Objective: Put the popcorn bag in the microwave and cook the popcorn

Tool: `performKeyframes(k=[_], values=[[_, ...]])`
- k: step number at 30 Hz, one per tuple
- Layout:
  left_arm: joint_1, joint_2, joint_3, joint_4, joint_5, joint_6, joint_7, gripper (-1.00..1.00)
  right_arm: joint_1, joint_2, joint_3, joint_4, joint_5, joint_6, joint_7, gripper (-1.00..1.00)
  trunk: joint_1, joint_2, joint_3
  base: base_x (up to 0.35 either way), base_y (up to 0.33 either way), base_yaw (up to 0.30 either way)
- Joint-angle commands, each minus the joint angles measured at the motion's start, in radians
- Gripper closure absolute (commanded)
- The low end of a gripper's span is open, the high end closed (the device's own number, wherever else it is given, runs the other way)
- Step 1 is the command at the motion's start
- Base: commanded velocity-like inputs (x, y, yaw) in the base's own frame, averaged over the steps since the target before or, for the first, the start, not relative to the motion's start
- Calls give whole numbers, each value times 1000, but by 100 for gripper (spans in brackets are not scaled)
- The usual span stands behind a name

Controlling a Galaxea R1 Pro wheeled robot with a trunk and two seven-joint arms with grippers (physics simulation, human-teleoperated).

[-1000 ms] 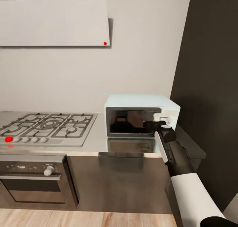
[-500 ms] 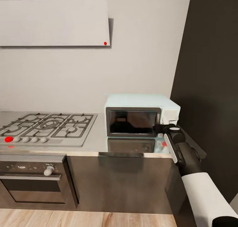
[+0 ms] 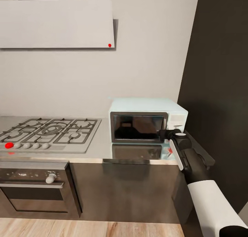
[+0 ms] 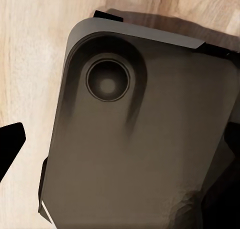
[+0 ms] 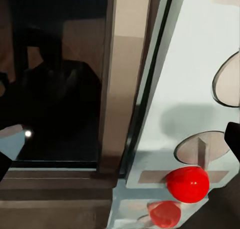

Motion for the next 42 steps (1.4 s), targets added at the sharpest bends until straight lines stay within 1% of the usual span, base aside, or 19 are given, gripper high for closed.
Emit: performKeyframes(k=[1,6,13,20,25,26,42], values=[[0,0,-1,0,7,-1,-4,-100,-1,0,3,-1,-1,5,-3,-100,0,-1,-1,0,0,0],[0,0,0,0,6,-1,-4,-100,-1,-1,1,-1,0,-4,1,-100,0,-1,-1,4,0,0],[0,0,2,0,9,-1,-4,-100,-1,-2,0,0,1,-17,2,-100,0,-1,-1,116,0,0],[0,0,1,0,9,-1,-4,-100,-1,-2,0,0,2,-40,0,-100,0,-1,-1,6,0,0],[0,0,1,0,9,-1,-4,-100,-1,0,1,4,1,-42,-8,-100,0,-1,-1,0,0,0],[0,0,1,0,9,-1,-4,-100,-1,0,1,6,1,-42,-8,100,0,-1,-1,0,0,0],[0,0,-1,0,7,-1,-4,-100,-1,1,2,13,2,-43,-9,100,0,-1,-1,0,0,0]])
